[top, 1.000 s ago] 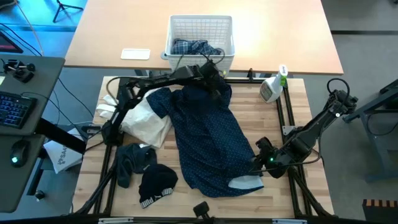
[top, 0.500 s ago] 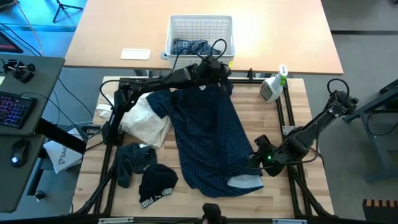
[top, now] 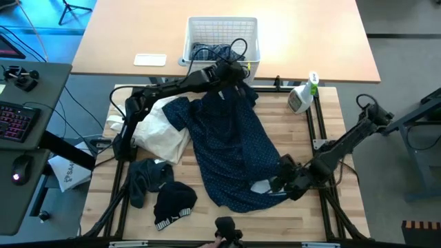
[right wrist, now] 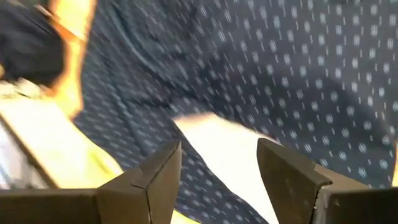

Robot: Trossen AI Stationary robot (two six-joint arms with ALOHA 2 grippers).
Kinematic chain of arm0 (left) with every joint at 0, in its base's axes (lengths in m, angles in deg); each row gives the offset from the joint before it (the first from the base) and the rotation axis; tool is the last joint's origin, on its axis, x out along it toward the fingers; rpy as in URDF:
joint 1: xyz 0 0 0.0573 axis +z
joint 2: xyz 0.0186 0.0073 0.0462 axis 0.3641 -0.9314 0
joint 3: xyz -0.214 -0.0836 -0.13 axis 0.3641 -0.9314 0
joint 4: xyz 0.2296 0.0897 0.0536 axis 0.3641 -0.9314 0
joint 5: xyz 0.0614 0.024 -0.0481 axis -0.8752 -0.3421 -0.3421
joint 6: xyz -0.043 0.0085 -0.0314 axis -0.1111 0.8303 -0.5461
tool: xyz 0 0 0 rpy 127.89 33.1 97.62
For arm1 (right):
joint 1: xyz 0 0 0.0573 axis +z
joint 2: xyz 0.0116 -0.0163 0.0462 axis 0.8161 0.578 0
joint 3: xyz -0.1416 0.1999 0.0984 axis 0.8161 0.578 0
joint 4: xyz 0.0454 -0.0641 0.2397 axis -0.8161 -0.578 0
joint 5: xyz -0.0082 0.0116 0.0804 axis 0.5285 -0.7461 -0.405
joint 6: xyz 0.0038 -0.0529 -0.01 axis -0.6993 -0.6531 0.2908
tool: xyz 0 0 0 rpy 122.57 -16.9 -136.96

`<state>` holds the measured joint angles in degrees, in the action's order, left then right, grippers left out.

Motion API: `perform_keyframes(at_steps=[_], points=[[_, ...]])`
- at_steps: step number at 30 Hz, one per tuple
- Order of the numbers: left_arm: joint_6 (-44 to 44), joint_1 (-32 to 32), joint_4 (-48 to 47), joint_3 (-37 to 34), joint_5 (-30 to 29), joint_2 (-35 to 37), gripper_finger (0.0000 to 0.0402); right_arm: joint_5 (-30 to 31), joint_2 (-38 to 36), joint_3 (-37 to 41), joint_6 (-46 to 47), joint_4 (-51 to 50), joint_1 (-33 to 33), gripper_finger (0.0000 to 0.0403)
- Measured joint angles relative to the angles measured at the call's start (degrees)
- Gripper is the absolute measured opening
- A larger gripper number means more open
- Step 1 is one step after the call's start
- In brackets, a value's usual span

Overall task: Fold laundry
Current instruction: Fold the navy blue polo shirt

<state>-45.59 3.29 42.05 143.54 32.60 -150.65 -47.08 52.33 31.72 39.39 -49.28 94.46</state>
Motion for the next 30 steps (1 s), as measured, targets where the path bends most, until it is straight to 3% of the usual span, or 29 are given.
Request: perform_keyframes(at_steps=[6, 14, 18, 22, 30], points=[[-0.7, 0.1, -2.4, 0.0, 2.8, 0.0, 0.0000, -4.6, 6.3, 6.2, 0.1, 10.0, -1.3, 0.0169], [0.3, -0.2, -4.5, 0.0, 3.7, 0.0, 0.0000, -1.9, 7.9, 13.7, 0.8, 18.6, -7.7, 0.0013], [1.3, -0.7, -6.5, 0.0, 3.7, 0.0, 0.0000, -6.7, 8.3, 16.2, -0.1, 23.5, -8.6, 0.0014], [0.8, -2.3, -7.0, 0.0, 3.8, 0.0, 0.0000, -10.9, 8.2, 16.3, 1.1, 24.1, -3.8, 0.0003], [0.6, -5.9, -10.3, -1.7, 3.8, 0.0, 0.0000, -15.0, 8.1, 15.4, 18.0, 20.1, 9.7, 0.0002]])
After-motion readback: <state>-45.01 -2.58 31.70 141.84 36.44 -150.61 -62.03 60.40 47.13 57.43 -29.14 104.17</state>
